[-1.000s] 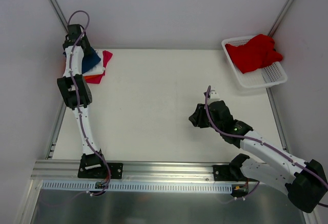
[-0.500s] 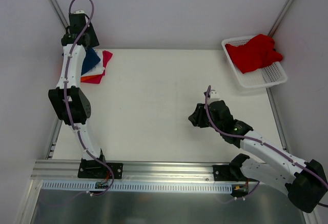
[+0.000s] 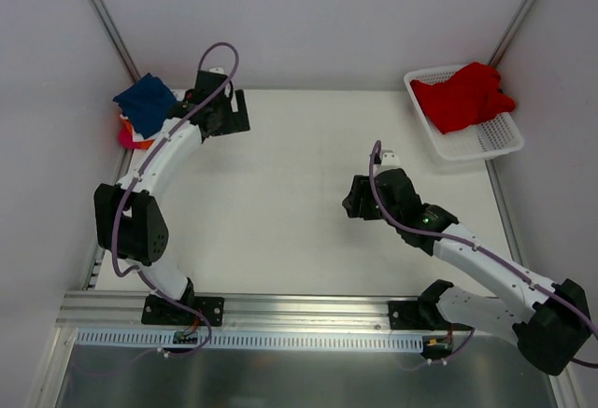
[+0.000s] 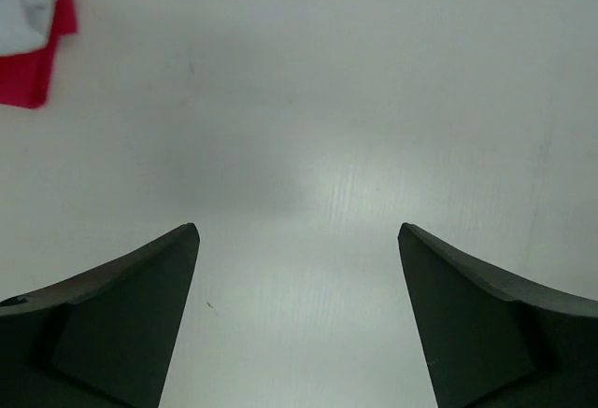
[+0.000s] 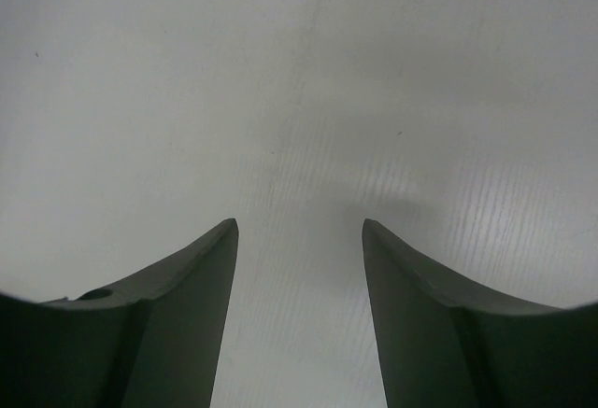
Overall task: Fold and stack the t-shirts
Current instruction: Put the neatly folded tshirt into the corner of the board with the left arm
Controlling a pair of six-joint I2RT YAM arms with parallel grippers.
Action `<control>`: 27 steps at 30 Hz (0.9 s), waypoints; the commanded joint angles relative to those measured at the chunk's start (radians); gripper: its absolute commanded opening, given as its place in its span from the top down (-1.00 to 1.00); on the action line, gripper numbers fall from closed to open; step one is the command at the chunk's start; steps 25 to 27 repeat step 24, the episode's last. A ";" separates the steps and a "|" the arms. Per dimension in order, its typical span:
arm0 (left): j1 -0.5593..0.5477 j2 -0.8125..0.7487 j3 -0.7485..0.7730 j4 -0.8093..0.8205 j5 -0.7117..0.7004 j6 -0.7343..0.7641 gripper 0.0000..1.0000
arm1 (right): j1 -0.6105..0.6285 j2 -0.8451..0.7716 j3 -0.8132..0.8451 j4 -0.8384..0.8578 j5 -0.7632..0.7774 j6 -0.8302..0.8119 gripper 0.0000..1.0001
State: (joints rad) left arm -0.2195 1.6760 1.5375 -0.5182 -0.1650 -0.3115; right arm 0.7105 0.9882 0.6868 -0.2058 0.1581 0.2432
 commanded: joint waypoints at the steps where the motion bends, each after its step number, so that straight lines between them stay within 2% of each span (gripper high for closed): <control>1: -0.098 -0.085 -0.080 0.061 -0.008 -0.054 -0.81 | -0.006 0.052 0.075 -0.055 0.054 -0.018 -0.20; 6: -0.211 -0.091 -0.140 0.081 -0.016 -0.046 -0.97 | -0.006 0.122 0.125 -0.079 0.057 -0.007 -0.20; 11: -0.299 -0.104 -0.183 0.098 -0.019 -0.052 -0.98 | -0.006 0.164 0.172 -0.109 0.095 -0.012 -0.20; 19: -0.348 -0.131 -0.229 0.112 -0.007 -0.052 -0.98 | -0.014 0.194 0.249 -0.153 0.153 -0.019 -0.23; 27: -0.357 -0.165 -0.261 0.119 -0.013 -0.046 -0.98 | -0.017 0.202 0.250 -0.155 0.150 -0.016 -0.24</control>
